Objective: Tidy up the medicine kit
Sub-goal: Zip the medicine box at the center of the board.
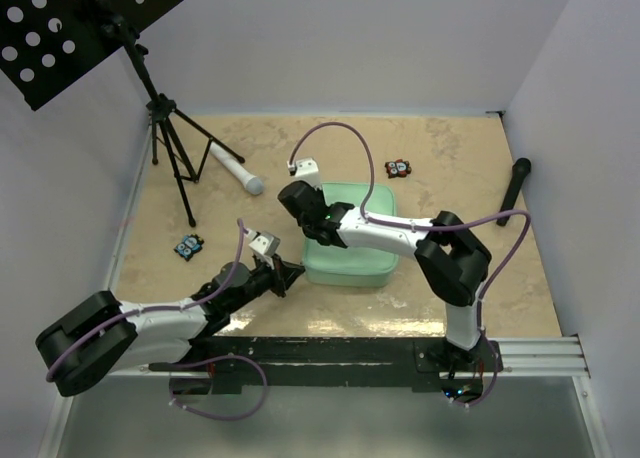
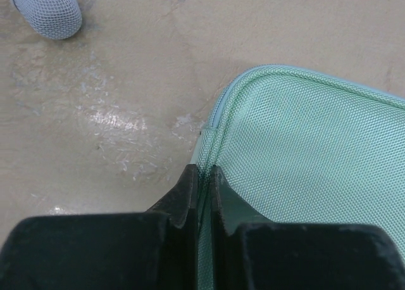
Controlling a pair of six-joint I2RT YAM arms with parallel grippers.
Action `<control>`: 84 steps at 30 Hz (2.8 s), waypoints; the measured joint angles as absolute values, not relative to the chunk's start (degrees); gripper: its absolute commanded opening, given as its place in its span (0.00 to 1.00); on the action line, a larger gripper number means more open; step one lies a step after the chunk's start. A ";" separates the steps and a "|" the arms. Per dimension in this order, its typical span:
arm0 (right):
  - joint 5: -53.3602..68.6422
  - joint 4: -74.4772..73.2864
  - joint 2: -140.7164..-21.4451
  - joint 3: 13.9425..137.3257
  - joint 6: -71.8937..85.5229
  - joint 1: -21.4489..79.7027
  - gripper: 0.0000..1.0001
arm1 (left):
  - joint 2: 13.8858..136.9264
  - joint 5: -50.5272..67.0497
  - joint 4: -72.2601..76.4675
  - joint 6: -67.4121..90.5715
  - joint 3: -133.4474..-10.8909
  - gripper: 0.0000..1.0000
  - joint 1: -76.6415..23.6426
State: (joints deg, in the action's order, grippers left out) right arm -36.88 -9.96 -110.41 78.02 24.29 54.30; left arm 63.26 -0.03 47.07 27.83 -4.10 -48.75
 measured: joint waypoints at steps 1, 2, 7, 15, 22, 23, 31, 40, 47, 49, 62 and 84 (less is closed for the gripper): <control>-36.25 -8.99 -110.00 77.28 24.45 53.95 0.00 | 63.18 -0.30 47.07 27.83 -4.03 0.00 -48.75; -35.31 -8.19 -109.51 76.58 24.64 53.58 0.00 | 63.09 -0.40 47.07 27.83 -3.97 0.00 -48.75; -29.50 -4.14 -107.68 73.63 26.09 50.85 0.00 | 62.85 -1.15 47.09 27.90 -3.84 0.00 -48.40; -24.45 0.75 -108.16 72.62 27.11 47.90 0.00 | 60.73 -2.66 45.80 29.10 -3.42 0.00 -48.23; -22.87 2.57 -108.92 72.82 27.38 47.07 0.00 | 54.48 -4.64 40.34 29.78 -2.92 0.00 -47.99; -22.79 2.63 -109.10 72.99 27.40 47.00 0.00 | 53.54 -4.89 39.48 29.98 -2.87 0.00 -47.99; -22.37 3.66 -109.91 73.56 27.49 46.68 0.00 | 53.84 -5.37 39.75 31.64 -2.87 0.00 -48.82; -20.86 4.78 -110.06 73.21 28.21 45.84 0.00 | 61.43 -6.87 47.51 33.45 -2.87 0.00 -52.42; -19.70 5.80 -109.91 72.62 28.84 45.23 0.00 | 68.45 -7.09 55.09 34.04 -3.16 0.00 -53.45; -19.68 5.91 -109.91 72.53 28.97 45.21 0.00 | 71.24 -6.90 56.93 34.15 -4.10 0.00 -54.30; -19.31 8.49 -109.78 71.18 29.61 43.81 0.00 | 85.19 -5.45 63.86 35.42 -11.99 0.00 -56.07; -18.98 -5.67 -101.49 71.42 28.88 40.36 0.45 | 78.00 -5.04 65.06 38.22 -4.80 0.00 -56.64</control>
